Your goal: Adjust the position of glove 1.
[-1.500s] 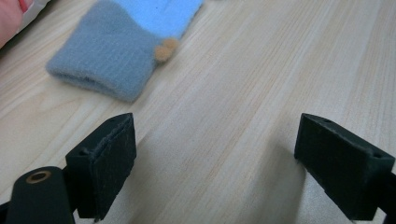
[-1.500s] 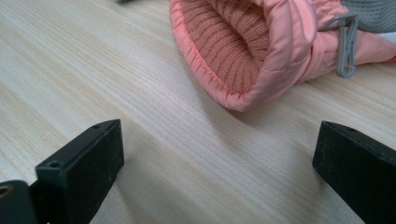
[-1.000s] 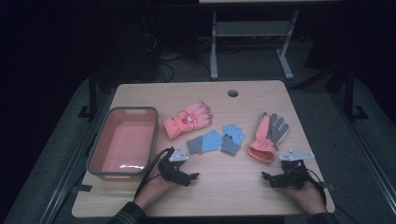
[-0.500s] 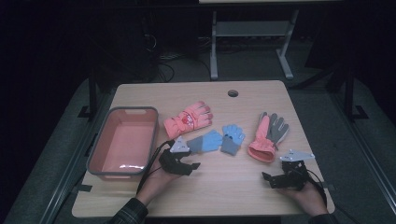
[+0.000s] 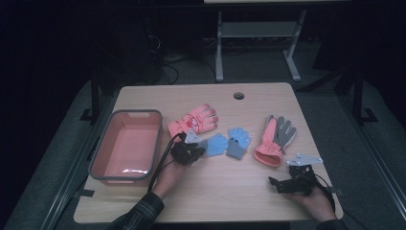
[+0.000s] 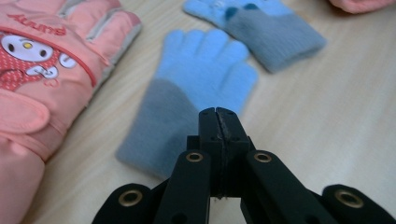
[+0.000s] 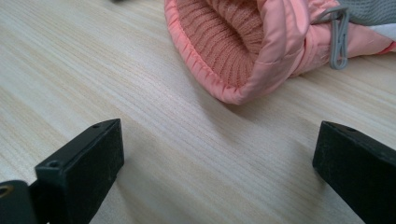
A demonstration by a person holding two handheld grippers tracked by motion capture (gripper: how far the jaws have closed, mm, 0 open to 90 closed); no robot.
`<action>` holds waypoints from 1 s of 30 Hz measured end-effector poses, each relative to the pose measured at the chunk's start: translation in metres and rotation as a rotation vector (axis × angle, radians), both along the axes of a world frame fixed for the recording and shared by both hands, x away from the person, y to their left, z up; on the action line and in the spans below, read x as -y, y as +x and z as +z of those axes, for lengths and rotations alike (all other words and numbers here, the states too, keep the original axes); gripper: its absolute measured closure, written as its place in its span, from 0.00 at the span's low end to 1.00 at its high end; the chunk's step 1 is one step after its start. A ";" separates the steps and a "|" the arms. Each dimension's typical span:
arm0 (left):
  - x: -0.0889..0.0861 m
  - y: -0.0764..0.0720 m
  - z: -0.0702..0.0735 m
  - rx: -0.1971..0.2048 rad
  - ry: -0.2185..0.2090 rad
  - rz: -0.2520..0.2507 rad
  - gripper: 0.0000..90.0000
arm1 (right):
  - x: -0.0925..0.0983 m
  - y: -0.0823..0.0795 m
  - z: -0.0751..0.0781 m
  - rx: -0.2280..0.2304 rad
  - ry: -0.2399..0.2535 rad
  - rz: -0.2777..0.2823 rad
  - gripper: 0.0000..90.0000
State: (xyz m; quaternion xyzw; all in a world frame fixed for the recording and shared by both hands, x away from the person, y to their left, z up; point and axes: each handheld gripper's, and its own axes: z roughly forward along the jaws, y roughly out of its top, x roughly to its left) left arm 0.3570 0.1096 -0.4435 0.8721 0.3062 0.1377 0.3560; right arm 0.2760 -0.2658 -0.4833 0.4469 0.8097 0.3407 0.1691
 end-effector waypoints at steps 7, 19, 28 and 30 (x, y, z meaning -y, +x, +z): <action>0.004 0.016 -0.014 -0.028 0.025 0.046 1.00 | 0.000 0.000 0.000 0.000 0.000 0.000 0.02; 0.012 0.003 -0.015 -0.123 0.008 0.001 1.00 | 0.000 0.000 0.000 0.000 0.000 0.000 0.02; 0.019 -0.010 -0.014 -0.156 -0.003 -0.064 1.00 | 0.000 0.000 0.000 0.000 0.000 0.000 0.02; 0.019 -0.013 -0.011 -0.148 -0.018 -0.069 1.00 | 0.000 0.000 0.000 0.000 0.000 0.000 0.02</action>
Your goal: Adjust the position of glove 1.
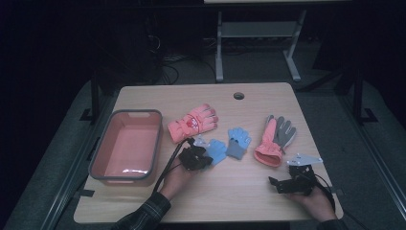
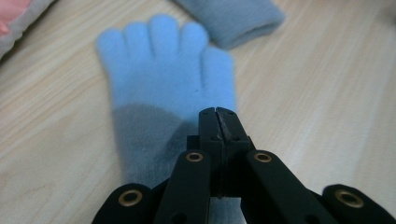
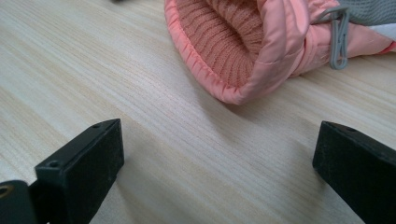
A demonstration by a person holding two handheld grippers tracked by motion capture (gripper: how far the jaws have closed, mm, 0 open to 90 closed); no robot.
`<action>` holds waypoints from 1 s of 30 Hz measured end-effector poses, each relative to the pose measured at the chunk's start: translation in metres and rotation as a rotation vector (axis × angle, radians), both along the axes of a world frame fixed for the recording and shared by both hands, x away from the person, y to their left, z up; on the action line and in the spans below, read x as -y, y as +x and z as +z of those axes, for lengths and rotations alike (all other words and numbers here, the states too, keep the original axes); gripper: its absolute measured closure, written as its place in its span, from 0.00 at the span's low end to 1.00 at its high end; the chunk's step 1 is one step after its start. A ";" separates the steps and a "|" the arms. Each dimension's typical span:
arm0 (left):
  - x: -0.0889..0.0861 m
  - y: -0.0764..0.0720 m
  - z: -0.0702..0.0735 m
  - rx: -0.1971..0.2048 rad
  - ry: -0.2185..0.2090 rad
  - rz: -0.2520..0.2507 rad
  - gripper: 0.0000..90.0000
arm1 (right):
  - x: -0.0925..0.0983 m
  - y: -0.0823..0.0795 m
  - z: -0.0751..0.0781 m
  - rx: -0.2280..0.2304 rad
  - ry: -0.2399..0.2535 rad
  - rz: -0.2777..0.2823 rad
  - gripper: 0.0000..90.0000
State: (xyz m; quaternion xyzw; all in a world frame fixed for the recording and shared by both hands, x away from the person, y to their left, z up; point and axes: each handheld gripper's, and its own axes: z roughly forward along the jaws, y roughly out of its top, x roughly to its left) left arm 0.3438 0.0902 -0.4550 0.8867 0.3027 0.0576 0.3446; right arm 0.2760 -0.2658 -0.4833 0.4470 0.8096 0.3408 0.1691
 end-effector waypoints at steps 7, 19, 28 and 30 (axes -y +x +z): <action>-0.013 0.008 0.010 0.057 -0.003 0.071 1.00 | 0.000 0.000 0.000 0.000 0.000 0.000 0.02; -0.019 0.010 0.000 0.029 0.072 0.095 0.99 | 0.000 0.000 0.000 0.000 0.000 -0.001 0.02; -0.019 -0.014 0.000 -0.036 0.030 0.026 0.99 | 0.000 0.000 0.000 0.000 0.000 0.000 0.02; -0.018 -0.019 -0.001 -0.051 0.013 0.015 0.99 | 0.000 0.000 0.000 0.000 0.000 0.000 0.02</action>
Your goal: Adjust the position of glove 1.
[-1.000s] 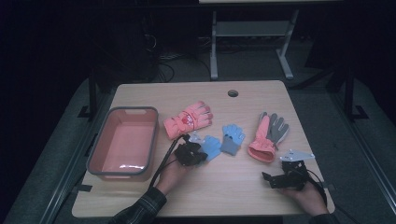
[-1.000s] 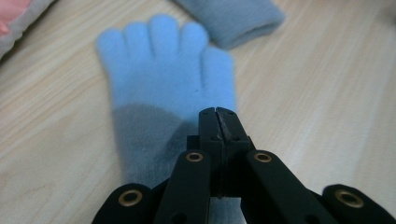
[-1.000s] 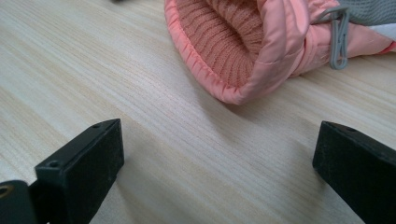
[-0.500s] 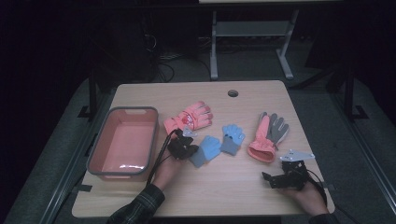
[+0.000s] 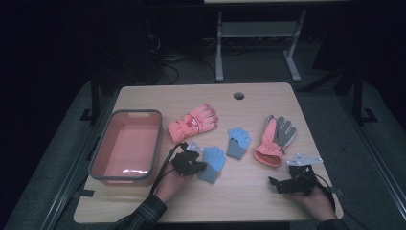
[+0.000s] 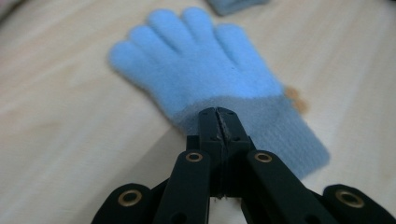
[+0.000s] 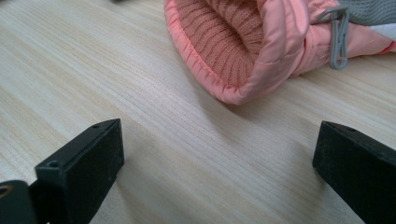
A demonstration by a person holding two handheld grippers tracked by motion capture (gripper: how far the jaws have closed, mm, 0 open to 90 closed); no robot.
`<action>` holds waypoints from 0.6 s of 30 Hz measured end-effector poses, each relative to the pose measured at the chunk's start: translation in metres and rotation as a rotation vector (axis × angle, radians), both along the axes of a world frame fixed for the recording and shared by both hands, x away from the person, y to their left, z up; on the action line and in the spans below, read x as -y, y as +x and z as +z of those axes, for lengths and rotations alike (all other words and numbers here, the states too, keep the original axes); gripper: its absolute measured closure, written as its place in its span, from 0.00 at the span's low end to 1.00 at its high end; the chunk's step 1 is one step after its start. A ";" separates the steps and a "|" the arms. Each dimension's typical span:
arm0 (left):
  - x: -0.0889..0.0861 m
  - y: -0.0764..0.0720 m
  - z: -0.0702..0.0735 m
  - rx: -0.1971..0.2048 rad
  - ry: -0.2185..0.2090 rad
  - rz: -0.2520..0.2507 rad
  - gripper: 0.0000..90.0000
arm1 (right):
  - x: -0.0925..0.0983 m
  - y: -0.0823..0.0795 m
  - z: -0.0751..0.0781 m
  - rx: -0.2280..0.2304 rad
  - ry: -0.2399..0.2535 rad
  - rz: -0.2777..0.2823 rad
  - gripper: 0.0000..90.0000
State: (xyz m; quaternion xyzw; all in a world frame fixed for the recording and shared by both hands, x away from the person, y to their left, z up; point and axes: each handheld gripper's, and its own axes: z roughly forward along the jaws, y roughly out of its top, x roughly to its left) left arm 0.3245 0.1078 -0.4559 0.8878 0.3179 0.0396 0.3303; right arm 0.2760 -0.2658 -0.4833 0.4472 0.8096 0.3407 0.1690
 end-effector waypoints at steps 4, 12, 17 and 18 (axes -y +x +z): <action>0.005 -0.010 -0.001 -0.025 -0.028 -0.032 0.98 | 0.000 0.000 0.000 -0.001 0.000 0.001 0.02; 0.024 -0.020 -0.003 -0.044 -0.072 -0.081 0.96 | 0.000 0.000 0.000 0.000 0.000 0.001 0.02; 0.023 -0.020 -0.002 -0.027 -0.058 -0.102 0.93 | 0.000 0.001 0.000 0.000 -0.001 0.002 0.02; 0.022 -0.020 -0.001 -0.019 -0.062 -0.092 0.91 | 0.000 0.001 0.000 0.000 -0.002 0.002 0.02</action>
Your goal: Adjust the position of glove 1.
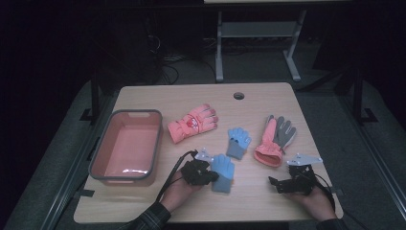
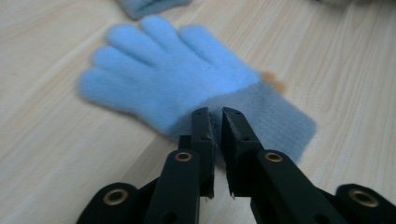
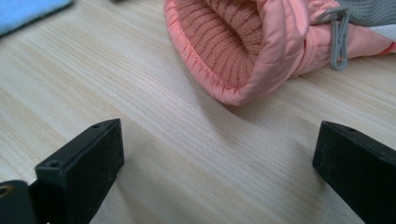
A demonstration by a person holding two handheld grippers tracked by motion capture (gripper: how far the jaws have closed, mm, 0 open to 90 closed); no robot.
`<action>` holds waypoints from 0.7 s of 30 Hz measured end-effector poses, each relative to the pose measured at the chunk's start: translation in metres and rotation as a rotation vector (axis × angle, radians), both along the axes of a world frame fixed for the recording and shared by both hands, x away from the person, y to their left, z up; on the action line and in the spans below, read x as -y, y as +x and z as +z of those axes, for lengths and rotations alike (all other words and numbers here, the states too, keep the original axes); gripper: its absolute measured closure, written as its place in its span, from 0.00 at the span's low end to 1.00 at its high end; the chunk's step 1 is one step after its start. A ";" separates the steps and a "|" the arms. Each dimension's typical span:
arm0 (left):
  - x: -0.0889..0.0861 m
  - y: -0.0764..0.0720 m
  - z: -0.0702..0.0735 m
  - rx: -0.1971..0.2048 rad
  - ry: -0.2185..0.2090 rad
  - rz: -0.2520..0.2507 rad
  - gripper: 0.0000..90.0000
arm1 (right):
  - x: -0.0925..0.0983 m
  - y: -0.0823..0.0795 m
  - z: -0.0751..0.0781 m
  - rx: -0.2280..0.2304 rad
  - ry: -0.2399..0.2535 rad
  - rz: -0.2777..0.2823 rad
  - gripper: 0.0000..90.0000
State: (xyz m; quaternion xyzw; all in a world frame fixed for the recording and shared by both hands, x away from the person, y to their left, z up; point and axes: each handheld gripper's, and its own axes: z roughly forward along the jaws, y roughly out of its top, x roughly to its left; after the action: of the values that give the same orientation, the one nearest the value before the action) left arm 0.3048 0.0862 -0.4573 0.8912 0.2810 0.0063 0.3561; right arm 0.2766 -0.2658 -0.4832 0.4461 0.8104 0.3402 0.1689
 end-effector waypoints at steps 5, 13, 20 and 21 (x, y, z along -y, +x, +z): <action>-0.013 0.002 0.005 0.032 0.008 0.007 0.81 | 0.000 0.000 0.000 0.000 0.000 0.001 0.02; -0.040 0.002 0.001 0.075 0.041 0.024 0.49 | 0.002 -0.003 0.008 -0.019 -0.009 0.008 0.19; -0.044 -0.001 -0.007 0.126 0.101 0.012 0.29 | 0.002 -0.007 0.024 -0.024 -0.013 0.005 0.41; -0.046 -0.001 -0.008 0.127 0.094 0.013 0.28 | 0.002 -0.009 0.031 -0.004 -0.011 0.008 0.45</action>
State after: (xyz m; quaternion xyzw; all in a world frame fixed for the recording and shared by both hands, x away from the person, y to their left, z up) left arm 0.3042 0.1326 -0.4650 0.9029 0.2629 0.0783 0.3309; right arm 0.2674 -0.2673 -0.4521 0.4428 0.8142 0.3357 0.1682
